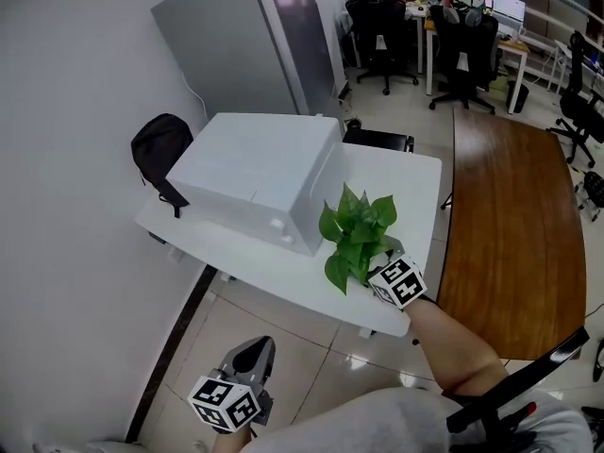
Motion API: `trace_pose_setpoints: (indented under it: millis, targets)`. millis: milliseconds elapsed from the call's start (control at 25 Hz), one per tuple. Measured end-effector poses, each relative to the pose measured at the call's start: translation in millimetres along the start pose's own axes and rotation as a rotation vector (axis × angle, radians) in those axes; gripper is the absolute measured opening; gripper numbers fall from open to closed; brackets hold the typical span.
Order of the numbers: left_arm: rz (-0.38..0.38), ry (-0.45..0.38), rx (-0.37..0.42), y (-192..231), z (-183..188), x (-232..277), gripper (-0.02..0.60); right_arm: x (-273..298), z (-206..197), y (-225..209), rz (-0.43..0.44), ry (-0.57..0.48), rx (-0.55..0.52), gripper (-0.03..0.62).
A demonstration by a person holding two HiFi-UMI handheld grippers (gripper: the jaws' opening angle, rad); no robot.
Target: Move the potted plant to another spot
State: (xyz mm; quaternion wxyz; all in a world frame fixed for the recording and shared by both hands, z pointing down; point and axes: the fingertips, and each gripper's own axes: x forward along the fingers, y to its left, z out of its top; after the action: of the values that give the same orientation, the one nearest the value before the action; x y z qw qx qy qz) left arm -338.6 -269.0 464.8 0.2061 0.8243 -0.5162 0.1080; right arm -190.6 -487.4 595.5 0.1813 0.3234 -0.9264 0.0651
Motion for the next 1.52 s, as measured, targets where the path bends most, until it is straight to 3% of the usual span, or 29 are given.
trace_pose_setpoints:
  millis: [720, 1520]
  targets:
    - [0.040, 0.018, -0.040, 29.5, -20.5, 3.3, -0.006, 34.5, -31.1, -16.6, -0.024, 0.055, -0.060, 0.443]
    - [0.042, 0.030, -0.045, 33.8, -24.7, 5.4, -0.006, 44.9, -48.7, -14.6, 0.017, 0.129, -0.006, 0.445]
